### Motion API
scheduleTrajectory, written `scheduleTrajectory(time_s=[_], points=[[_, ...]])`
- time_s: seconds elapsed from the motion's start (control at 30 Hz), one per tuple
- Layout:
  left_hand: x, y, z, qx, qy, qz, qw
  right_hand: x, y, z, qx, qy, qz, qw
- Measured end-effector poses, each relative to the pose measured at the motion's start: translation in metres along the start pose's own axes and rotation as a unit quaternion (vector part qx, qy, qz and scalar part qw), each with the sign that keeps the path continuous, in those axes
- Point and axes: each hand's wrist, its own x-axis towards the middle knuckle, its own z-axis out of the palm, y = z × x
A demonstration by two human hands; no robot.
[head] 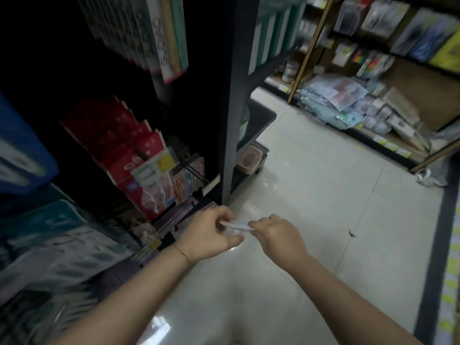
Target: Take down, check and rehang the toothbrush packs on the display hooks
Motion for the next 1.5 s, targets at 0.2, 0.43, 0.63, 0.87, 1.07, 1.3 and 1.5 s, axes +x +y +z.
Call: scheduleTrajectory(time_s=[0.2, 0.43, 0.63, 0.87, 1.07, 1.3, 1.5], points=[[-0.036, 0.083, -0.066, -0.041, 0.032, 0.04, 0.998, 0.009, -0.018, -0.126, 0.226, -0.069, 0.093, 0.967], [-0.062, 0.158, -0.122, -0.034, 0.042, 0.043, 0.998, 0.03, -0.05, -0.25, 0.359, -0.03, 0.09, 0.929], [-0.086, 0.2, -0.153, -0.059, 0.079, 0.085, 0.992, 0.039, -0.078, -0.313, 0.397, -0.034, 0.031, 0.917], [-0.12, 0.203, -0.176, -0.076, 0.16, 0.067, 0.982, 0.045, -0.11, -0.334, 0.425, -0.067, -0.028, 0.902], [-0.15, 0.179, -0.193, -0.072, 0.189, 0.036, 0.979, 0.059, -0.148, -0.32, 0.451, -0.105, -0.026, 0.886], [-0.176, 0.155, -0.207, -0.032, 0.223, -0.012, 0.974, 0.067, -0.188, -0.29, 0.483, -0.132, -0.004, 0.866], [-0.189, 0.136, -0.21, -0.036, 0.228, -0.049, 0.972, 0.075, -0.206, -0.264, 0.495, -0.146, -0.005, 0.857]])
